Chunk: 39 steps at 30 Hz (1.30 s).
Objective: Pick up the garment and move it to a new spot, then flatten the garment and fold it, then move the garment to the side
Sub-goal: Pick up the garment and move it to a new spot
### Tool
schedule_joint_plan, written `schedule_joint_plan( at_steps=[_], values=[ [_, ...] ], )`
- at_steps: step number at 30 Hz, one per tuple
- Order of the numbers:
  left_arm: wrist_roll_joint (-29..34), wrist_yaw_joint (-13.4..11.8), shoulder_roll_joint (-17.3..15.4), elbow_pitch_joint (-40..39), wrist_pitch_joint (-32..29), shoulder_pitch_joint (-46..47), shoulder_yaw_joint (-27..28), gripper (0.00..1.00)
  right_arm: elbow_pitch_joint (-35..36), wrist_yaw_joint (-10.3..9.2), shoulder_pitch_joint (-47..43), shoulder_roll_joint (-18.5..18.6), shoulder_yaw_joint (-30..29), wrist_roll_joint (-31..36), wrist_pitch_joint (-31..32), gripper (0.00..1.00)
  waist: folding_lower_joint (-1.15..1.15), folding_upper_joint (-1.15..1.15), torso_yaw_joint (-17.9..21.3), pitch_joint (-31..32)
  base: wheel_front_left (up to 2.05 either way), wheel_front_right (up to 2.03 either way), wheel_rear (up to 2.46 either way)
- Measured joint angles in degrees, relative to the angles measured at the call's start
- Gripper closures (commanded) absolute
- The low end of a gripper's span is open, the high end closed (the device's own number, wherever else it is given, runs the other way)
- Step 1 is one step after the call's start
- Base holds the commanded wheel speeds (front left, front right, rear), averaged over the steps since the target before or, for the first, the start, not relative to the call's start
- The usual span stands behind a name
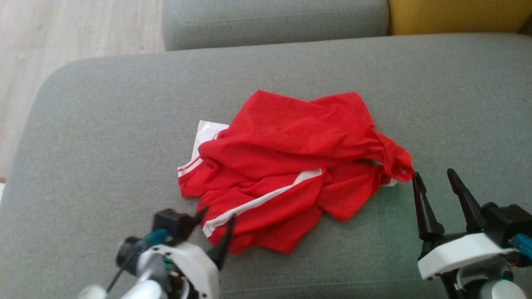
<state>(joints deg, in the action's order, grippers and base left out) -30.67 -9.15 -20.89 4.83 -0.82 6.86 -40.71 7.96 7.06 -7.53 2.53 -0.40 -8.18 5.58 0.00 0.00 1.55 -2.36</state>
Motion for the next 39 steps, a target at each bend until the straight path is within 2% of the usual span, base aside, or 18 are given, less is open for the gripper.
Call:
schedule_joint_plan(
  at_steps=[2,10,11,12,18,23,28,34,39],
  values=[
    [-0.3,1.0,0.6,1.4,-2.2,1.0,-1.5,0.0,0.0,0.0,0.0,0.0,0.1,-0.4,0.0,0.0,0.0,0.0,0.4,-0.7,0.0,0.0,0.0],
    [-0.3,1.1,1.2,6.7,-5.2,3.9,-2.3,0.01,-0.2,0.0,1.5,0.0,0.1,-0.4,0.0,0.0,0.0,0.0,1.8,-2.6,0.0,0.0,0.0],
    [-0.2,1.1,1.1,7.1,-5.1,4.1,-2.2,0.88,-0.3,0.0,1.5,0.0,0.1,-0.7,0.0,0.0,0.0,0.0,1.9,-2.7,0.0,0.0,0.0],
    [-0.1,1.1,1.1,7.6,-5.2,4.4,-2.3,1.0,-0.5,-0.01,1.5,0.0,0.1,-1.2,0.0,0.0,0.0,0.0,2.0,-2.8,0.0,0.0,0.0],
    [1.4,0.7,0.9,6.4,-2.5,5.6,-2.2,1.0,-0.7,0.0,1.5,0.0,-0.3,-1.4,-0.1,0.0,0.0,0.0,1.4,-2.6,0.0,0.0,0.0],
    [1.0,-0.7,0.9,-0.7,0.9,5.9,0.6,1.0,-0.4,-0.01,1.2,0.0,-0.7,-1.4,-0.2,0.0,0.0,0.0,-0.9,-1.7,0.0,0.0,0.0],
    [1.5,-3.1,0.3,-9.0,3.5,7.3,3.6,1.0,-0.1,0.0,0.9,0.0,-1.0,-1.4,-0.2,0.0,0.0,0.0,-4.3,-0.6,0.0,0.0,0.0],
    [2.9,-6.5,-2.3,-16.9,4.5,11.9,9.6,1.0,0.6,0.0,0.2,0.0,-1.7,-2.0,-0.2,0.0,0.0,0.0,-8.5,0.4,0.0,0.0,0.0],
    [3.9,-6.9,-5.2,-17.7,2.7,17.6,12.9,1.0,0.6,0.0,-0.2,0.0,-1.7,-2.1,-0.2,0.0,0.0,0.0,-11.5,0.4,0.0,0.0,0.0]
  ],
)
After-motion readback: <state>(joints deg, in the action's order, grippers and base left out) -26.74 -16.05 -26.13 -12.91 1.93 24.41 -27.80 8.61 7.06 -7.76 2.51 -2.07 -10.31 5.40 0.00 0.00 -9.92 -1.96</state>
